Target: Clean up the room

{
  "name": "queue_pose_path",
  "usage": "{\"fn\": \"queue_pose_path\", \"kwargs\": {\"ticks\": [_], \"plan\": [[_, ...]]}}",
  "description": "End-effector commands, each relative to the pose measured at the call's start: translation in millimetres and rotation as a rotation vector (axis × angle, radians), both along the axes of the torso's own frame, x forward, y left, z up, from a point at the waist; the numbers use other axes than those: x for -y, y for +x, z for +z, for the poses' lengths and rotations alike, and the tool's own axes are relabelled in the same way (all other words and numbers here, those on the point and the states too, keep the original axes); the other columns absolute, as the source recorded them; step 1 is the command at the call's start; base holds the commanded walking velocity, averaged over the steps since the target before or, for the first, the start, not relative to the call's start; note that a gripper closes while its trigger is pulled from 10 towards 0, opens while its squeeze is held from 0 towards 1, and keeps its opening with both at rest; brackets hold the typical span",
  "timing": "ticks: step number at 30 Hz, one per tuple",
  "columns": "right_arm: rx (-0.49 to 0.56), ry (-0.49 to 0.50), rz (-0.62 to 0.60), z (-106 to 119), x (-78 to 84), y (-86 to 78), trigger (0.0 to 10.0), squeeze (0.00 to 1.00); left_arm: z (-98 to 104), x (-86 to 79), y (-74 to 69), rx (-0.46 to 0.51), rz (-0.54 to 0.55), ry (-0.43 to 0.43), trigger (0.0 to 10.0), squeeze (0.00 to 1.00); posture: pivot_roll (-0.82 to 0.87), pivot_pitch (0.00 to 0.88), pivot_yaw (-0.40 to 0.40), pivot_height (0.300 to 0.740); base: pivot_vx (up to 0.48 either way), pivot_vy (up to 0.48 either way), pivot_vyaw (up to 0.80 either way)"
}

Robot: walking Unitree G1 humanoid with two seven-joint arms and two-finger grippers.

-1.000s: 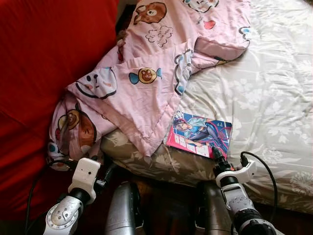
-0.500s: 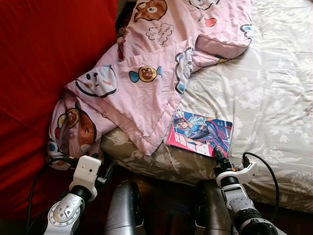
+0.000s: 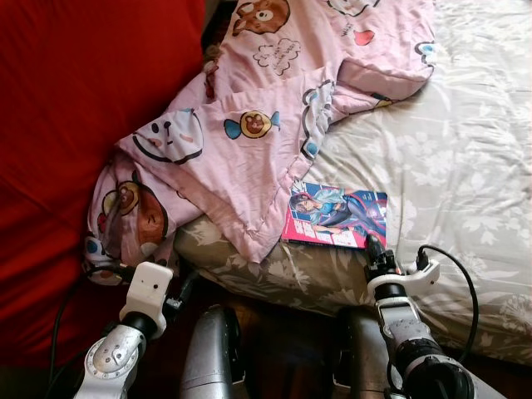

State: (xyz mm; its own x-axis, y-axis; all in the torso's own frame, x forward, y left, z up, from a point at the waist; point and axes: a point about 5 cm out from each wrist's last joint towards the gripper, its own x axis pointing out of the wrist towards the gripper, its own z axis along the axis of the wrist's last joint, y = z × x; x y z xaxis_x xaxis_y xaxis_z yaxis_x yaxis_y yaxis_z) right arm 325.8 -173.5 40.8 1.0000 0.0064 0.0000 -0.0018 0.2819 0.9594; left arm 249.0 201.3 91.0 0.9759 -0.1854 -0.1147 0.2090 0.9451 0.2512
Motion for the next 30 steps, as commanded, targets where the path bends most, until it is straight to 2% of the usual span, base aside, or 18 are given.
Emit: {"fn": "queue_pose_path", "kwargs": {"ticks": [1, 7, 8, 11, 12, 14, 15, 16, 17, 19, 20, 21, 22, 24, 25, 26, 28, 30], "plan": [[0.007, 0.021, 0.020, -1.7, -7.7, -1.1, 0.0, 0.00, -11.2, -4.9, -5.6, -0.043, 0.022, -0.001, 10.0, 0.00, 0.16, 0.284, 0.103, 0.583, 0.000, 0.000, 0.00], [0.080, 0.004, 0.015, 9.1, -4.4, 4.4, 0.0, 0.00, -13.1, -2.7, 2.7, -0.034, 0.028, -0.008, 10.0, 0.00, 0.14, 0.256, 0.092, 0.583, 0.000, 0.000, 0.00], [0.117, -0.054, 0.010, 14.7, 0.7, 6.1, 0.0, 0.00, -18.3, -1.6, 10.8, -0.036, 0.049, -0.019, 10.0, 0.00, 0.10, 0.202, 0.069, 0.583, 0.000, 0.000, 0.00], [0.142, -0.128, 0.003, 18.2, 5.0, 5.7, 0.0, 0.00, -22.9, -2.8, 14.4, -0.042, 0.074, -0.029, 10.0, 0.00, 0.10, 0.202, 0.069, 0.583, 0.000, 0.000, 0.00], [0.141, -0.173, -0.010, 17.8, 9.1, 2.5, 0.0, 0.00, -25.9, -4.8, 15.9, -0.046, 0.099, -0.038, 10.0, 0.00, 0.07, 0.155, 0.044, 0.583, 0.000, 0.000, 0.00], [0.123, -0.338, -0.036, 16.6, 21.2, -7.0, 0.0, 0.00, -29.3, -4.4, 20.9, -0.048, 0.132, -0.064, 10.0, 0.00, 0.05, 0.121, 0.025, 0.583, 0.000, 0.000, 0.00], [0.123, -0.338, -0.036, 16.6, 21.2, -7.0, 0.0, 0.00, -29.3, -4.4, 20.9, -0.048, 0.132, -0.064, 10.0, 0.00, 0.05, 0.121, 0.025, 0.583, 0.000, 0.000, 0.00], [0.104, -0.422, -0.086, 17.7, 33.5, -15.1, 0.0, 0.00, -30.9, -4.1, 24.0, -0.043, 0.158, -0.099, 10.0, 0.00, 0.04, 0.104, 0.014, 0.583, 0.000, 0.000, 0.00], [0.100, -0.428, -0.098, 18.1, 35.9, -16.6, 0.0, 0.00, -31.2, -4.3, 24.3, -0.042, 0.163, -0.106, 10.0, 0.00, 0.04, 0.104, 0.014, 0.583, 0.000, 0.000, 0.00], [0.068, -0.555, -0.150, 22.1, 52.1, -23.0, 0.0, 0.00, -36.7, -3.9, 25.3, -0.054, 0.194, -0.143, 10.0, 0.00, 0.00, 0.058, -0.006, 0.583, 0.000, 0.000, 0.00], [0.068, -0.618, -0.171, 27.5, 57.4, -25.9, 4.8, 0.00, -40.7, -4.1, 24.4, -0.066, 0.216, -0.166, 10.0, 0.00, -0.02, 0.035, -0.013, 0.583, 0.000, 0.000, 0.00], [0.068, -0.618, -0.171, 27.5, 57.4, -25.9, 4.8, 0.00, -40.7, -4.1, 24.4, -0.066, 0.216, -0.166, 10.0, 0.00, -0.02, 0.035, -0.013, 0.583, 0.000, 0.000, 0.00], [0.068, -0.659, -0.192, 32.7, 60.6, -28.0, 9.9, 0.00, -44.5, -4.0, 23.9, -0.074, 0.233, -0.186, 10.0, 0.00, -0.03, 0.024, -0.016, 0.583, 0.000, 0.000, 0.00], [0.081, -0.699, -0.210, 40.0, 60.5, -30.2, 10.0, 0.00, -48.2, -3.7, 22.3, -0.079, 0.247, -0.202, 10.0, 0.00, -0.03, 0.014, -0.018, 0.583, 0.000, 0.000, 0.00], [0.095, -0.803, -0.234, 52.0, 58.9, -31.7, 10.0, 0.00, -54.1, -0.2, 20.9, -0.091, 0.257, -0.221, 10.0, 0.00, -0.05, 0.000, -0.021, 0.583, 0.000, 0.000, 0.00], [0.095, -0.803, -0.234, 52.0, 58.9, -31.7, 10.0, 0.00, -54.1, -0.2, 20.9, -0.091, 0.257, -0.221, 10.0, 0.00, -0.05, 0.000, -0.021, 0.583, 0.000, 0.000, 0.00], [0.099, -0.936, -0.218, 59.4, 48.8, -34.6, 10.0, 0.00, -67.3, 3.8, 17.5, -0.133, 0.271, -0.236, 10.0, 0.00, -0.06, 0.000, -0.019, 0.583, 0.000, 0.000, 0.00], [0.104, -0.964, -0.210, 59.0, 45.5, -35.5, 10.0, 0.00, -73.0, 4.1, 15.3, -0.158, 0.277, -0.241, 10.0, 0.00, -0.06, 0.000, -0.019, 0.583, 0.000, 0.000, 0.00]]}}
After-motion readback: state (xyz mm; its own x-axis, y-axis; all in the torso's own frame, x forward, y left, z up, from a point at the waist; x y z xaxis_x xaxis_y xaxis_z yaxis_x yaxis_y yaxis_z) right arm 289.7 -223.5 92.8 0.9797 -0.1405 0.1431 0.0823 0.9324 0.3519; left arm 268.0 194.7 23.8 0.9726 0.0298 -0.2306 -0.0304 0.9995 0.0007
